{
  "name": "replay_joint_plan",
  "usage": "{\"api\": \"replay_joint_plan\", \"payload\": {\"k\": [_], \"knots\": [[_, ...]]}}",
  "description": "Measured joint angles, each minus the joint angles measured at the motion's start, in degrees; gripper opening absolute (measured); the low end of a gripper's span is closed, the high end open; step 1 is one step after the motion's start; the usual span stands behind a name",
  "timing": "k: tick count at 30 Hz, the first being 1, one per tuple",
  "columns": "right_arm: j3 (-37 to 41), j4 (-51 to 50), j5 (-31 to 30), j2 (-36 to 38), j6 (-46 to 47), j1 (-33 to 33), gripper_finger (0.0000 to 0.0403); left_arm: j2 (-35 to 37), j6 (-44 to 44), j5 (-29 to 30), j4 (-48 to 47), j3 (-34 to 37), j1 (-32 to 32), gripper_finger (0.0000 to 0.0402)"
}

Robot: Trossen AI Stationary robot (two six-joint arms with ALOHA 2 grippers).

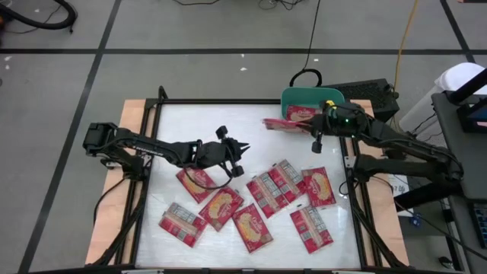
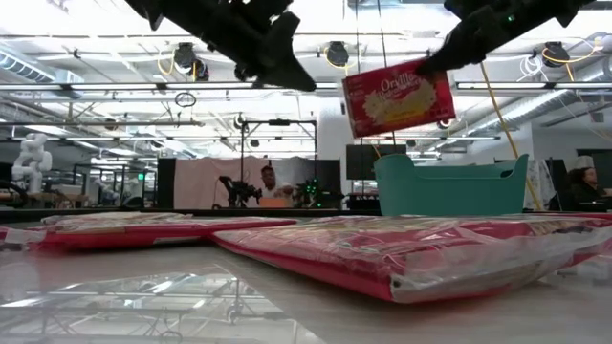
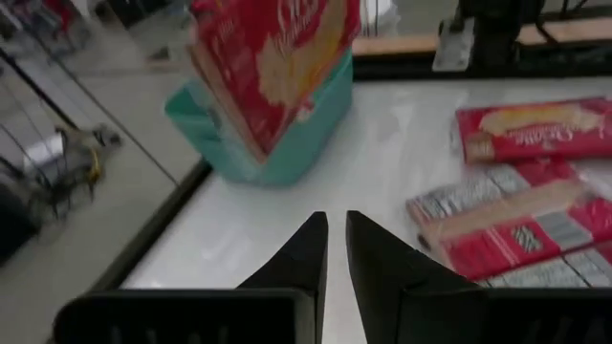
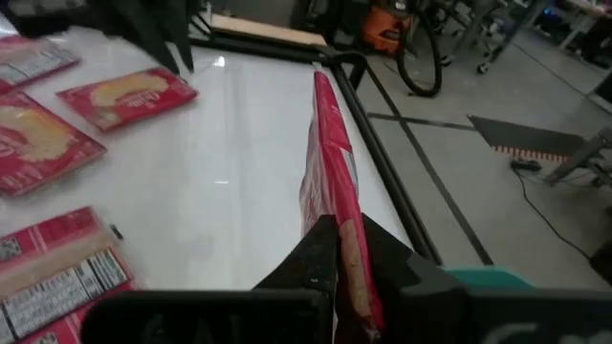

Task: Sort popcorn bags into baskets
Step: Put the red popcorn bag into the green bin

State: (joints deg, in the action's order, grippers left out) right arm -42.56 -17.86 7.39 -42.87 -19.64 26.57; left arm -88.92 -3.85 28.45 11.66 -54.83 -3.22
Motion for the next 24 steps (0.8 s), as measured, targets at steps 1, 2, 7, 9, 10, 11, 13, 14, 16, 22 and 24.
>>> {"api": "replay_joint_plan", "payload": {"k": [1,2,7,9,10,11,13,14,16,22,24], "knots": [[0.59,-0.02,0.17,0.43,-0.01,0.49,0.0011,0.00,-0.89,0.04,1.00,0.00,0.16,0.0047],[1.19,-0.02,0.24,0.82,0.01,0.93,0.0011,0.00,-1.45,0.17,1.97,0.00,0.51,0.0047],[3.00,-1.53,0.19,3.16,-0.78,2.36,0.0011,0.00,1.04,0.01,6.81,0.00,3.43,0.0047],[3.35,-1.36,0.22,4.55,-1.35,3.05,0.0011,0.00,0.77,-2.93,8.58,0.00,4.77,0.0047],[3.45,-1.08,0.22,5.19,-1.69,3.46,0.0011,0.00,-0.04,-4.52,9.53,-0.04,5.33,0.0047],[3.47,-0.76,0.19,5.81,-1.98,3.87,0.0011,0.00,-0.70,-6.03,9.59,-0.71,5.90,0.0047],[3.52,0.59,0.22,6.79,-2.06,4.61,0.0011,-0.07,-2.47,-8.82,9.60,-2.82,6.84,0.0047],[3.52,1.53,0.21,7.10,-2.11,4.97,0.0011,-0.07,-3.50,-10.21,9.45,-4.07,7.31,0.0049],[3.52,3.17,0.21,7.38,-2.40,5.56,0.0011,-0.75,-5.59,-12.63,9.45,-6.75,8.17,0.0063],[3.59,2.18,0.25,7.42,-3.59,6.09,0.0011,-5.89,-9.27,-13.74,7.86,-15.72,11.84,0.0170],[3.94,2.54,0.36,7.60,-3.61,5.99,0.0011,-8.48,-10.16,-14.72,5.67,-18.96,13.38,0.0209]]}}
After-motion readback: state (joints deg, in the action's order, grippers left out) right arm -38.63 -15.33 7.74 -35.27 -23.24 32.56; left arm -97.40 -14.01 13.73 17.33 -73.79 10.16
